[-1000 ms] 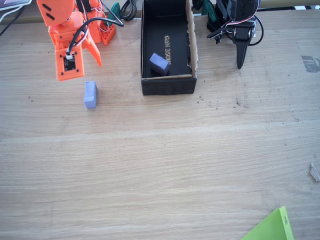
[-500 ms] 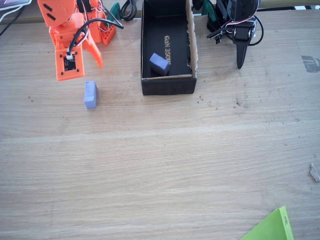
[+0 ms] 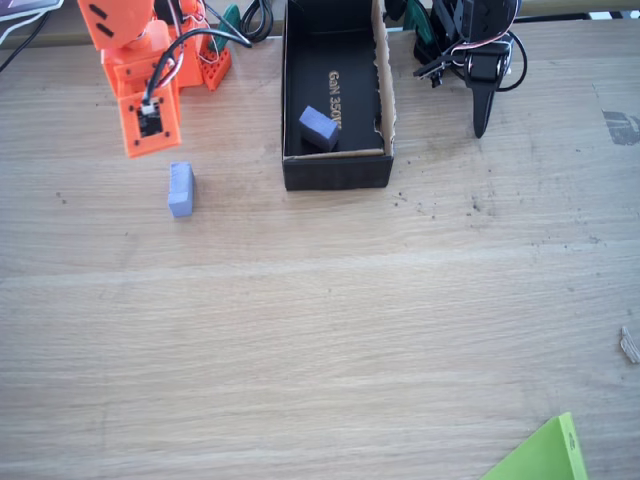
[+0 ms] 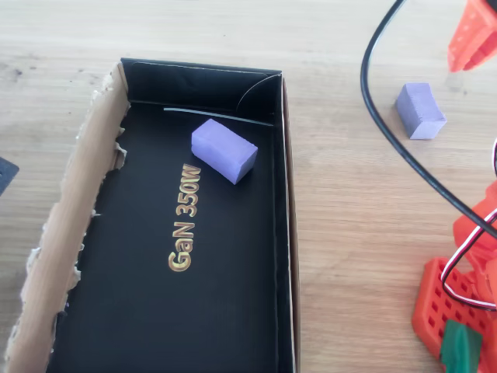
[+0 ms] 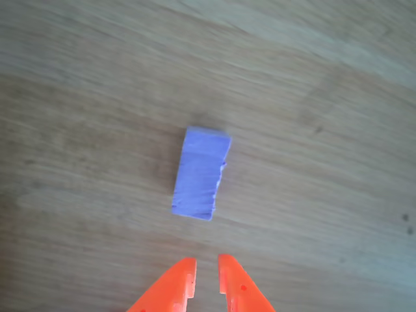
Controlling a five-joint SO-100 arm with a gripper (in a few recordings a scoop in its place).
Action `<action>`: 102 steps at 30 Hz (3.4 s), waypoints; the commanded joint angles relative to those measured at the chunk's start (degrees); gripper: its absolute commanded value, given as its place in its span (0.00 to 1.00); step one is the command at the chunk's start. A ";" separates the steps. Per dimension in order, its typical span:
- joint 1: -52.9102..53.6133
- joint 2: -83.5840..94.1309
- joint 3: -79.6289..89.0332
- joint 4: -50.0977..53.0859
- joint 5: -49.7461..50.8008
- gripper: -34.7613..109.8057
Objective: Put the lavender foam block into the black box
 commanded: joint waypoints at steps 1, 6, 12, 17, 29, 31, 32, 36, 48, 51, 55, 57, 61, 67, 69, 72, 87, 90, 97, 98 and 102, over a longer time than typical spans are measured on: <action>0.18 1.85 0.35 0.53 1.32 0.32; 0.62 1.32 0.44 0.09 0.00 0.36; 0.88 0.62 0.44 0.26 0.70 0.36; 0.79 -0.44 0.44 0.35 1.49 0.38; -0.18 -4.75 0.26 -1.93 2.72 0.42; 0.26 -5.62 0.00 -2.29 2.37 0.42; 0.26 -5.98 -0.09 -2.64 2.20 0.42; 0.35 -7.38 -0.09 -3.87 2.02 0.45; 4.22 -10.72 0.44 -8.79 -3.16 0.47; 4.75 -11.16 0.18 -8.88 -4.13 0.47; 5.01 -11.87 0.44 -9.05 -4.13 0.47; 4.66 -12.04 0.53 -9.05 -3.60 0.47; 3.60 -12.04 0.88 -9.05 -1.93 0.47; 3.34 -14.06 1.14 -10.99 -1.32 0.47; 3.16 -15.12 1.14 -11.95 -1.14 0.47; 2.81 -16.26 1.14 -13.10 -0.62 0.47; 1.76 -21.27 -0.09 -17.05 0.26 0.48; 1.76 -21.53 -0.09 -16.87 0.44 0.47; 2.11 -23.20 -0.09 -18.72 0.00 0.27; 2.20 -23.29 -0.09 -18.72 0.00 0.24; 2.29 -23.29 -0.09 -18.72 -0.09 0.24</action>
